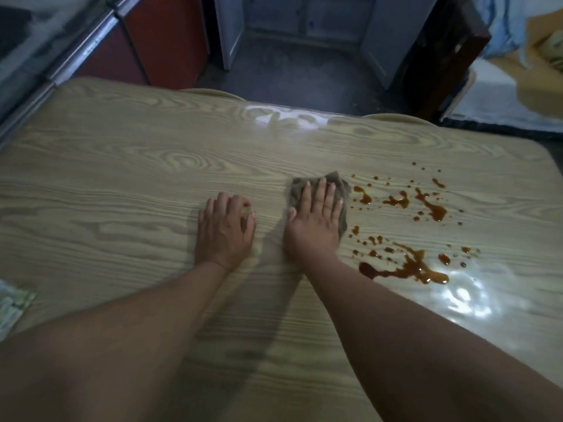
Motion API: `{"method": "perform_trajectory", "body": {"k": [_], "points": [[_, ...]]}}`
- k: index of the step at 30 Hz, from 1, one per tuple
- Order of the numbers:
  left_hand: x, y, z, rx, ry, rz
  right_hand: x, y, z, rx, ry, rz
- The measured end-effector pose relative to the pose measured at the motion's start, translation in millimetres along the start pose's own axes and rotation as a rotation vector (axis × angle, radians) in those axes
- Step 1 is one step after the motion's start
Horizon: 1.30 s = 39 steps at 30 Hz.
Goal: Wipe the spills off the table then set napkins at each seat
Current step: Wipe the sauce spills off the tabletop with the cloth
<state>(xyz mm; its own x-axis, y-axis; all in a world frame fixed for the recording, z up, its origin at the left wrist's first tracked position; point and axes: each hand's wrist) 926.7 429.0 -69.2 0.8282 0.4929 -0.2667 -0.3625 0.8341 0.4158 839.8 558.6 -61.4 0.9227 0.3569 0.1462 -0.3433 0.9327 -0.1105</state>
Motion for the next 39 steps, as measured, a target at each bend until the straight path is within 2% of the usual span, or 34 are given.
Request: {"method": "perform_trajectory", "body": {"k": [7,9,11,14,19,25,30,36,39], "points": [[6,3,3,-0.04,-0.031,-0.093,90,28,-9,0.03,0.02,0.325],[9,9,3,-0.048,-0.04,-0.064,105,46,-9,0.06,0.031,0.432],[8,23,0,0.01,-0.022,0.001,109,66,-6,0.108,0.016,0.549],[4,50,-11,0.126,-0.022,-0.018,97,81,-1,0.155,0.011,0.638],[-14,79,-33,0.231,-0.019,0.008,44,85,4,0.162,0.059,0.524],[-12,83,-43,0.103,0.034,-0.03,-28,85,11,0.138,0.05,0.411],[-13,81,-48,0.06,0.019,-0.037,-72,76,16,0.048,0.0,0.154],[-15,82,-47,0.013,0.017,-0.059,-64,59,16,-0.044,0.016,-0.142],[-11,83,-45,0.038,-0.006,-0.058,-35,56,12,-0.076,0.041,-0.203]]}}
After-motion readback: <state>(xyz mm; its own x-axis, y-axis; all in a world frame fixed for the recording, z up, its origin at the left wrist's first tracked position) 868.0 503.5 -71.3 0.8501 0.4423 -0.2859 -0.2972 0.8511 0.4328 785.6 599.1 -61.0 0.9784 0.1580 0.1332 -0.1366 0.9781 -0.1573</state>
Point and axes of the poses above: each hand's wrist, its own x-axis away from the middle knuckle, its own z-axis out of the back of the hand, y = z × x, and after that the axes turned 5 degrees about x, right-handed
